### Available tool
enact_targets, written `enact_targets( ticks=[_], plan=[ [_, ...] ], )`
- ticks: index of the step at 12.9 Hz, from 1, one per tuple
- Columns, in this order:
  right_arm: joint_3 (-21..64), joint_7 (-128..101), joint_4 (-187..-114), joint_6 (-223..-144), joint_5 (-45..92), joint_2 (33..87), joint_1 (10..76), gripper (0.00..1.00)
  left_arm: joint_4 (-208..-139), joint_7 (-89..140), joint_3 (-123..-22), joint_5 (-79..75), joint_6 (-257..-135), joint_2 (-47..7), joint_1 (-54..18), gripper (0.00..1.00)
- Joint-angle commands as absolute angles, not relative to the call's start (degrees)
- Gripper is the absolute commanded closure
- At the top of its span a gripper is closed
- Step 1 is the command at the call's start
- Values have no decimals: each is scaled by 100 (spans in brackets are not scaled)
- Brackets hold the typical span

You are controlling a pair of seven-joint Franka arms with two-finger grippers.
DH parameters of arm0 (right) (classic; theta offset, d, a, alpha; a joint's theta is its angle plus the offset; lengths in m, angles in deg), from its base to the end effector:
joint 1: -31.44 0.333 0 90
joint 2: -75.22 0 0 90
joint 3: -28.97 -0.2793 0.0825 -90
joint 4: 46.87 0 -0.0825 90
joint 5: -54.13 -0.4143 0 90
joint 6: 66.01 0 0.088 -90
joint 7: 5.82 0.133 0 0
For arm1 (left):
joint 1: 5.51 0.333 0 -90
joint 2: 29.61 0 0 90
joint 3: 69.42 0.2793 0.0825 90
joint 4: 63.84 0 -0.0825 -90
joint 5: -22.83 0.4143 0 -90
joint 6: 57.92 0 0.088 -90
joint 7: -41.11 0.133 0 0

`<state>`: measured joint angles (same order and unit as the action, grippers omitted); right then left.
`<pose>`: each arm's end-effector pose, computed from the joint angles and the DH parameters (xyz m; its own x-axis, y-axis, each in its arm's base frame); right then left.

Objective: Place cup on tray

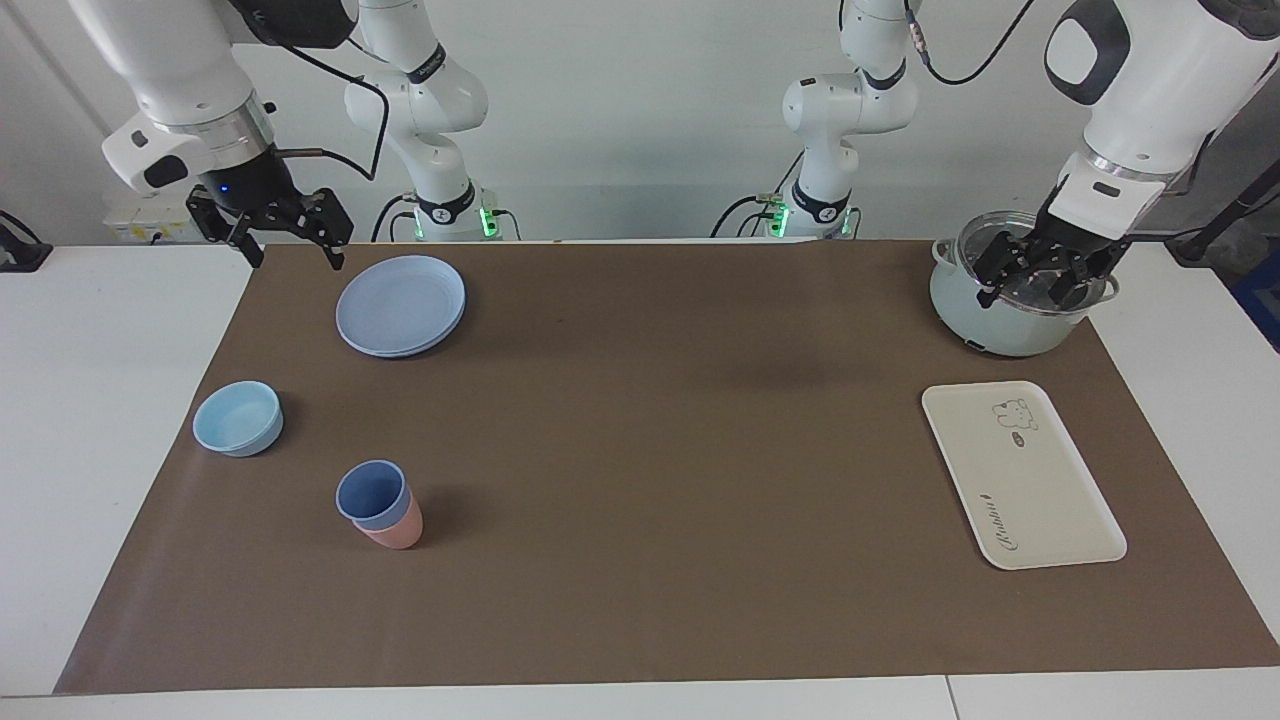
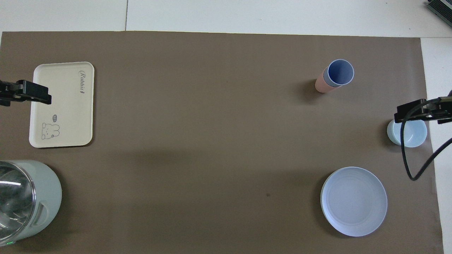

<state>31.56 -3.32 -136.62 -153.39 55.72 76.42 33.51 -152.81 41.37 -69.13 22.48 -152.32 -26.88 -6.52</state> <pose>0.5739 -0.0092 0.5722 0.9984 -0.0539 -0.0192 -0.0534 -0.9982 0.0277 0.6064 -0.0084 0.5495 0.9988 -0.0166 0.0471 -0.0169 -0.9998 0.0057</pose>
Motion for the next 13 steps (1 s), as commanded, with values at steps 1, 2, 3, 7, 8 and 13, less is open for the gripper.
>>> enact_targets(
  ticks=[1, 2, 3, 7, 8, 13],
  plan=[
    [3117, -265, -13968, -15862, 5492, 7777, 3276, 0, -15533, 4085, -6898, 2187, -15249, -2917, -700, 0],
    [3117, -440, -14081, -16169, 5492, 7795, 3294, 0, -15533, 4102, -6907, 2187, -15267, -2917, -683, 0],
    [3117, -868, -14291, -16459, 5474, 7856, 3276, 0, -15533, 4137, -6907, 2187, -15293, -2917, -639, 0],
    [3170, -3723, -15487, -18270, 4403, 8058, 2749, 0, -15560, 4093, -6898, 2187, -15232, -2926, -639, 0],
    [3170, -4355, -15672, -18551, 4323, 8024, 2627, 0, -15560, 4128, -6898, 2187, -15241, -2926, -621, 0],
    [3170, -7448, -16271, -20144, 1880, 7331, 2284, 0, -15560, 4128, -6898, 2187, -15241, -2926, -630, 1]
  ],
)
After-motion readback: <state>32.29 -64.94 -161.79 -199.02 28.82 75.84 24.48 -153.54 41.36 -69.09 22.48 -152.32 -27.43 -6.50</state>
